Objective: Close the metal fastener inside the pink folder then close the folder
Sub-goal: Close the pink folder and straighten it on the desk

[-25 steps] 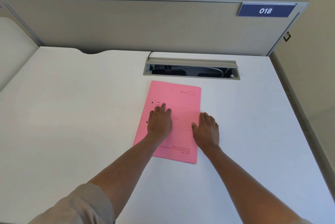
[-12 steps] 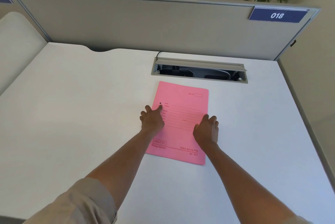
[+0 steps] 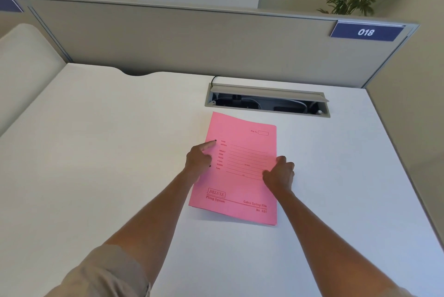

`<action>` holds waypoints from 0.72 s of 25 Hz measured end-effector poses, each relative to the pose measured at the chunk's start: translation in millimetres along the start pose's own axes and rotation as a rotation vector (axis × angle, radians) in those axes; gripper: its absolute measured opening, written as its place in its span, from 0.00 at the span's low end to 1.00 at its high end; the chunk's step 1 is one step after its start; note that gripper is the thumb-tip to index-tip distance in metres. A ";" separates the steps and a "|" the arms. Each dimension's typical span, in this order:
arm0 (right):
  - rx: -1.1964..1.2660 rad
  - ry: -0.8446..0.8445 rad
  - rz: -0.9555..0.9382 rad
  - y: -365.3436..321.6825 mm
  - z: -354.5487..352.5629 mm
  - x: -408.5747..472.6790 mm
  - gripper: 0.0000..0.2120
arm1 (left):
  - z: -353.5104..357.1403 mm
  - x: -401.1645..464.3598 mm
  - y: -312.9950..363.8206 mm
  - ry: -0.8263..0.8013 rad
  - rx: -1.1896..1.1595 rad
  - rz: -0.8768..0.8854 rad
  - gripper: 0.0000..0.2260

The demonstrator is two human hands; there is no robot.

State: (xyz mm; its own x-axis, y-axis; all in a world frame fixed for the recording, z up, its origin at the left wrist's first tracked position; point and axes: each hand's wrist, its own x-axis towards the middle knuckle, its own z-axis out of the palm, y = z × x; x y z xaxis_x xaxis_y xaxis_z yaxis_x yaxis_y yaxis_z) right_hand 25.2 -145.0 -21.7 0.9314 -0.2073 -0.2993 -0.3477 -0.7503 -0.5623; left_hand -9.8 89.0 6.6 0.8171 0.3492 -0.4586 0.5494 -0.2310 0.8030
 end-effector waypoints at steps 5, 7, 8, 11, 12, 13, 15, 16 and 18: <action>0.091 -0.032 0.016 -18.9 10.0 -3.4 0.21 | -31.1 -0.7 -12.5 -0.025 -0.180 -0.042 0.26; 0.133 -0.054 0.020 -28.9 17.1 -6.0 0.21 | -48.6 -0.9 -19.7 -0.031 -0.228 -0.049 0.24; 0.160 -0.061 0.026 -33.5 20.8 -7.7 0.21 | -57.8 -0.3 -23.4 -0.033 -0.242 -0.052 0.24; 0.249 -0.075 0.038 -47.9 34.1 -14.3 0.20 | -88.8 2.8 -34.9 -0.037 -0.269 -0.061 0.23; 0.269 -0.083 0.032 -54.4 39.7 -17.1 0.19 | -99.7 3.8 -38.4 -0.033 -0.272 -0.062 0.23; 0.281 -0.093 0.021 -61.7 44.7 -19.7 0.18 | -109.4 4.7 -41.1 -0.025 -0.269 -0.060 0.23; 0.284 -0.113 -0.013 -79.3 54.0 -23.5 0.17 | -127.9 6.8 -46.5 -0.003 -0.249 -0.040 0.22; 0.283 -0.121 -0.037 -90.1 58.3 -24.4 0.16 | -137.5 9.1 -48.3 0.016 -0.233 -0.024 0.22; 0.276 -0.137 -0.093 -112.4 66.3 -24.5 0.16 | -155.6 15.4 -50.6 0.067 -0.159 0.017 0.21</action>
State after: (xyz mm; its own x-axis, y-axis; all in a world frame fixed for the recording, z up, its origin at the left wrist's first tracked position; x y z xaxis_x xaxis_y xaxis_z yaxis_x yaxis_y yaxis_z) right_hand 34.3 -14.0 -2.3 0.9438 -0.0451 -0.3275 -0.2954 -0.5599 -0.7741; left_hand -52.2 247.4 18.1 0.8098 0.4077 -0.4219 0.4964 -0.0927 0.8631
